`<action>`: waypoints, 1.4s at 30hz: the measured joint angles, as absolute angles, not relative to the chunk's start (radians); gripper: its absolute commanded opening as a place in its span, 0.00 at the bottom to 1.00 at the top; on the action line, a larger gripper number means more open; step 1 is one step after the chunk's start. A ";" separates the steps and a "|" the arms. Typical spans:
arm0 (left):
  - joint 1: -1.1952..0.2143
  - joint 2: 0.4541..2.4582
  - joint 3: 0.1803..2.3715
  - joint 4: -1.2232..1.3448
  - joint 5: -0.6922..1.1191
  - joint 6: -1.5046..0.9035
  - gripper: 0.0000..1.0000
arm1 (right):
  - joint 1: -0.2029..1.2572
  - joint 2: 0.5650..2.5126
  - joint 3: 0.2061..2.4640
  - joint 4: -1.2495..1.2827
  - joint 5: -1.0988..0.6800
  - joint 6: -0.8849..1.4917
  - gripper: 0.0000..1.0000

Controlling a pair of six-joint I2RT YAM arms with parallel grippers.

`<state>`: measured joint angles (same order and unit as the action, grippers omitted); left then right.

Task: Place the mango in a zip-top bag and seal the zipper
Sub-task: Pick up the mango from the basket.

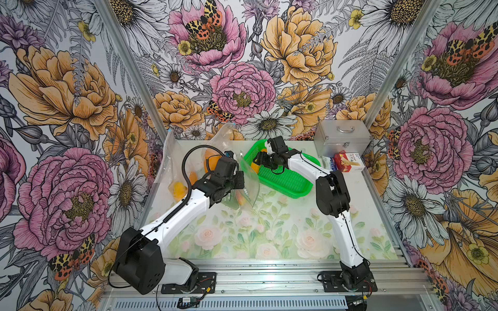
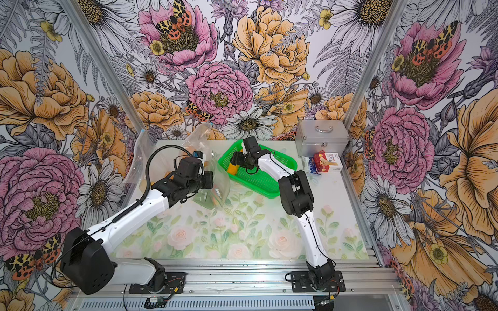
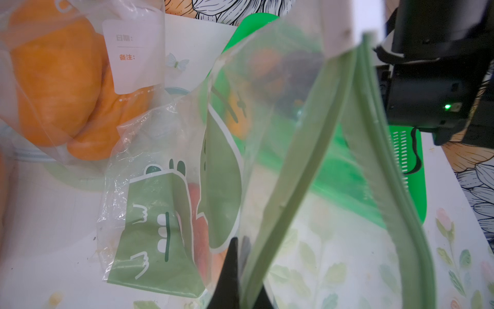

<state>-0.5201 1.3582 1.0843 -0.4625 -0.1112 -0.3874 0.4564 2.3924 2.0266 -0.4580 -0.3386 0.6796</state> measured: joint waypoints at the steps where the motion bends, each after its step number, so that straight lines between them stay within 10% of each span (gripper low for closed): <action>1: -0.520 1.358 1.084 -0.462 -0.112 -0.388 0.00 | 0.456 2.400 2.027 -0.458 -0.339 0.686 0.72; 15: -0.521 1.369 1.084 -0.437 -0.111 -0.394 0.00 | 0.457 2.502 2.096 -0.443 -0.361 0.726 0.71; 31: -0.521 1.383 1.084 -0.426 -0.111 -0.405 0.00 | 0.454 2.513 2.108 -0.403 -0.378 0.739 0.07; 42: -0.523 1.383 1.084 -0.421 -0.110 -0.420 0.00 | 0.454 2.282 1.839 -0.375 -0.282 0.669 0.00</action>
